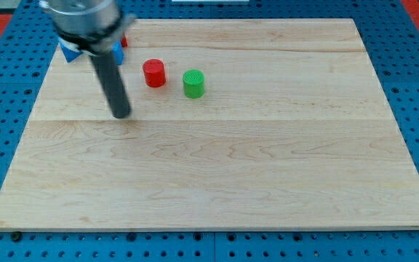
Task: Push the green circle closer to the red star
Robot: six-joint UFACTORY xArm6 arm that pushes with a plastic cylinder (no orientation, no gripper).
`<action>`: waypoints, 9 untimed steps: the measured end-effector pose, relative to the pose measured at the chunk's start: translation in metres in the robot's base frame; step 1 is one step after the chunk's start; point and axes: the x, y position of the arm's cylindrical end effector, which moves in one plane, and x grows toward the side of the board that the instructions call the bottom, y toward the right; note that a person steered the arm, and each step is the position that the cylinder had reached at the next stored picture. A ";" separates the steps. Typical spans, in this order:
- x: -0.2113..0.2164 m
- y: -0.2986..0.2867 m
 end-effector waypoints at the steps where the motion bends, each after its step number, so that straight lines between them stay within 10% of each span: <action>1: 0.002 0.096; 9: -0.117 0.027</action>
